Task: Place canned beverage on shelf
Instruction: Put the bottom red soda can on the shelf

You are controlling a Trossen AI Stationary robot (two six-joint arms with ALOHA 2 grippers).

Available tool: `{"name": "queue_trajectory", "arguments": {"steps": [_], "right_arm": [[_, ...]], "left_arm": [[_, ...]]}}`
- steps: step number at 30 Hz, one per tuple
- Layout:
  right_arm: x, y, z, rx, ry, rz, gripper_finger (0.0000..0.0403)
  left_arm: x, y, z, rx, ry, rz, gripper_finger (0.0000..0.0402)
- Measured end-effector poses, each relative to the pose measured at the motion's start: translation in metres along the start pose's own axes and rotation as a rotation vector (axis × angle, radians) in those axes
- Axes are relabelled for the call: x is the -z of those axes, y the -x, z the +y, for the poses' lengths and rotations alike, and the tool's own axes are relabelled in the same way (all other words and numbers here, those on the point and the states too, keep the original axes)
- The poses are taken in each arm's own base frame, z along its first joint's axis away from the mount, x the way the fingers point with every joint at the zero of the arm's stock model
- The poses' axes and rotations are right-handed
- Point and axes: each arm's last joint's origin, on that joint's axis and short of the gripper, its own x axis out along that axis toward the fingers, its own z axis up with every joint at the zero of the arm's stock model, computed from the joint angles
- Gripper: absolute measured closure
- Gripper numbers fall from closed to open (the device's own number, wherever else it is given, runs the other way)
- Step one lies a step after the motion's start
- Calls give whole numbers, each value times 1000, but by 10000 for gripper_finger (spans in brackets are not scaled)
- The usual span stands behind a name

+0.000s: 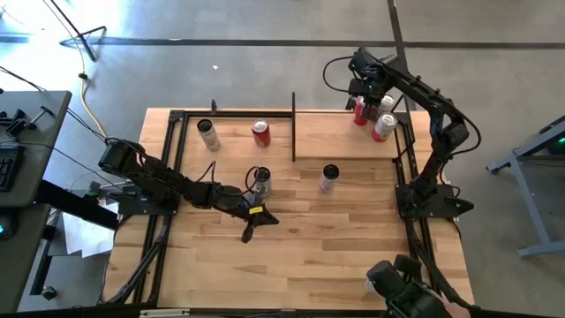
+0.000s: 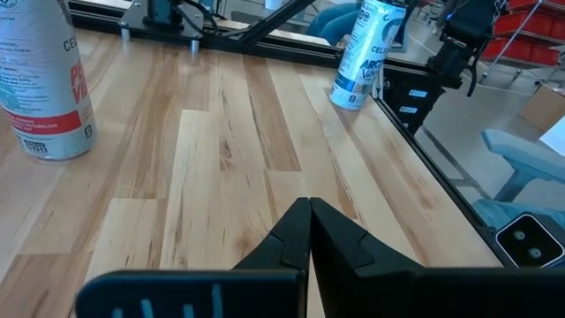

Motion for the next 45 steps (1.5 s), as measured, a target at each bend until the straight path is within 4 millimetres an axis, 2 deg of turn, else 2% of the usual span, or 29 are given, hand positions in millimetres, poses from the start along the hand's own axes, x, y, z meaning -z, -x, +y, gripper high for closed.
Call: {"name": "queue_trajectory", "arguments": {"steps": [8, 17, 26, 37, 45], "right_arm": [[3, 7, 1, -74, -93, 10, 403], [4, 10, 0, -164, -283, -29, 403], [10, 6, -10, -182, -424, -43, 403], [9, 6, -13, -175, -566, -54, 403], [12, 4, -16, -208, -737, -46, 403]], "left_arm": [[0, 0, 0, -1, 1, 3, 401], [0, 0, 0, -1, 17, 3, 401], [0, 0, 0, 0, 17, 3, 401], [0, 0, 0, 0, 16, 3, 401], [0, 0, 0, 0, 18, 3, 401]]}}
